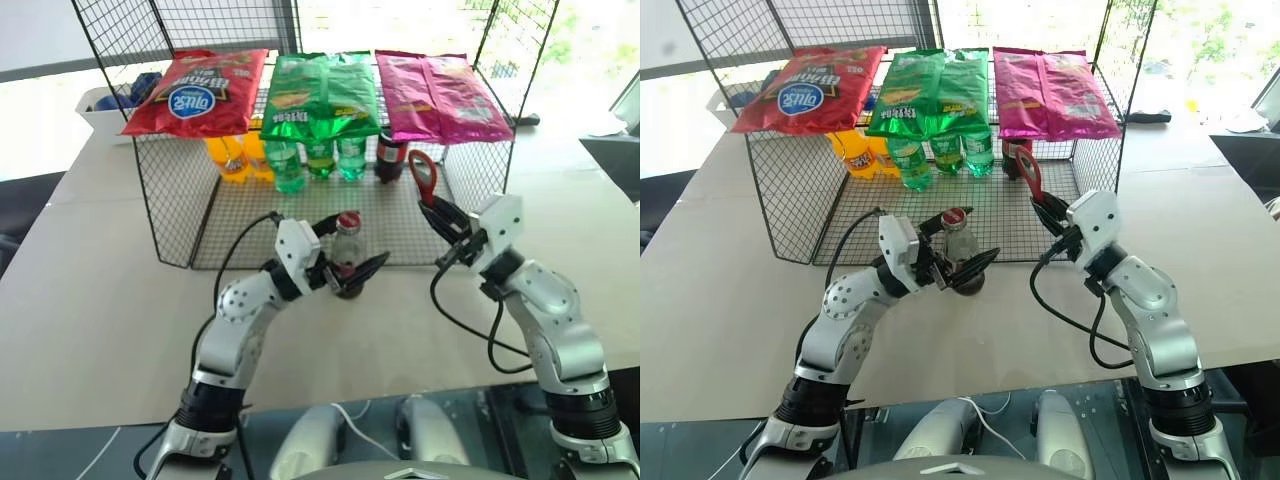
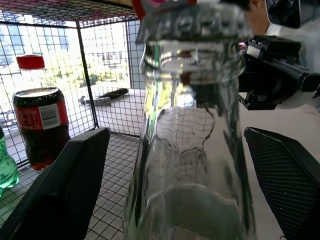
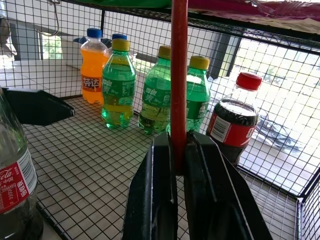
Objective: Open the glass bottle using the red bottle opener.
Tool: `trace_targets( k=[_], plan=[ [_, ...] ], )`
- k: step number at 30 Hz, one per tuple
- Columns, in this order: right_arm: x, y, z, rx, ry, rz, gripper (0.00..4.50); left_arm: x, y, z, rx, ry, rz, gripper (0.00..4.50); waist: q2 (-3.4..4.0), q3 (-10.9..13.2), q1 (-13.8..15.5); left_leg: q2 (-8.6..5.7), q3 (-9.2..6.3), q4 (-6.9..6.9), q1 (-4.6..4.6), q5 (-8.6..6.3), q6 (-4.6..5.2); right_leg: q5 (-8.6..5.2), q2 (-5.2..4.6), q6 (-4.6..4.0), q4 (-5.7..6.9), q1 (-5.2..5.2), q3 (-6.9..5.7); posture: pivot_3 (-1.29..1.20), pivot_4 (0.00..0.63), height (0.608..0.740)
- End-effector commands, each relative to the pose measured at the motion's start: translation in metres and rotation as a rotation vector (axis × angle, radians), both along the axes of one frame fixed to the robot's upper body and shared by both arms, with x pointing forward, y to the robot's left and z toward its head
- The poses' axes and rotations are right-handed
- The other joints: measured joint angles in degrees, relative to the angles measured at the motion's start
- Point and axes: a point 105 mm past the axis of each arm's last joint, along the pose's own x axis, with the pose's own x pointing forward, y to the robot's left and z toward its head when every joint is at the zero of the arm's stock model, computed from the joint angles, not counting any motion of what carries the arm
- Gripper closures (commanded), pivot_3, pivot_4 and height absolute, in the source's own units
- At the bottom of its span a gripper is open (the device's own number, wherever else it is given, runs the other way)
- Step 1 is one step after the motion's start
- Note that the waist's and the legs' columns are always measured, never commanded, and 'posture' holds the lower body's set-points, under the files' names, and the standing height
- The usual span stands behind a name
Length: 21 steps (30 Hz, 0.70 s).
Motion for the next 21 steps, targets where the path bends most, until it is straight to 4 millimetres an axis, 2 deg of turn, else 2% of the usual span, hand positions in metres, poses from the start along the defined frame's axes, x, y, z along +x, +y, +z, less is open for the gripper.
trace_targets(
  k=[1, 9, 18, 19, 20, 21],
  plan=[
    [-0.004, 0.002, 0.009, 0.005, -0.050, 0.014, 4.50, -0.005, 0.001, 0.017, -0.035, -0.056, -0.008, 0.05, 0.00, 0.00, -0.01, 0.00, 0.00, 0.00, 0.00, 0.00, 0.00, 0.00, 0.00, 0.00, 0.00, 0.00, 0.00, 0.00, 0.150, 0.734],
    [-0.005, 0.003, 0.008, 0.007, -0.047, 0.013, 4.50, -0.005, 0.008, 0.025, -0.081, -0.052, 0.010, 0.05, 0.00, 0.00, -0.02, 0.00, 0.00, 0.00, 0.00, 0.00, 0.00, 0.00, 0.03, 0.00, 0.00, 0.00, 0.00, 0.00, 0.150, 0.734],
    [-0.007, 0.012, 0.007, -0.026, -0.068, 0.041, 4.50, -0.007, 0.007, 0.011, -0.032, -0.006, -0.014, 0.05, 0.00, 0.00, -0.04, 0.00, 0.00, 0.00, 0.02, 0.00, 0.00, 0.00, 0.05, 0.00, 0.01, 0.01, 0.01, 0.00, 0.150, 0.734],
    [-0.008, 0.015, 0.006, -0.042, -0.078, 0.050, 4.50, -0.006, 0.007, 0.009, -0.031, 0.000, -0.013, 0.57, 0.00, 0.00, -0.04, 0.00, 0.00, 0.00, 0.03, 0.00, 0.00, 0.00, 0.05, 0.00, 0.01, 0.01, 0.01, 0.00, 0.150, 0.734],
    [-0.010, 0.018, 0.005, -0.064, -0.092, 0.061, 4.50, -0.006, 0.007, 0.008, -0.026, 0.003, -0.013, 0.80, 0.00, 0.00, -0.04, 0.00, 0.00, 0.00, 0.03, 0.00, 0.00, 0.00, 0.05, 0.00, 0.01, 0.01, 0.01, 0.00, 0.150, 0.734],
    [-0.011, 0.021, 0.004, -0.086, -0.106, 0.070, 4.50, -0.006, 0.008, 0.007, -0.022, 0.003, -0.012, 1.25, 0.00, 0.00, -0.04, 0.00, 0.01, 0.00, 0.03, 0.00, 0.00, 0.00, 0.05, 0.00, 0.01, 0.01, 0.01, 0.00, 0.150, 0.734]
  ],
)
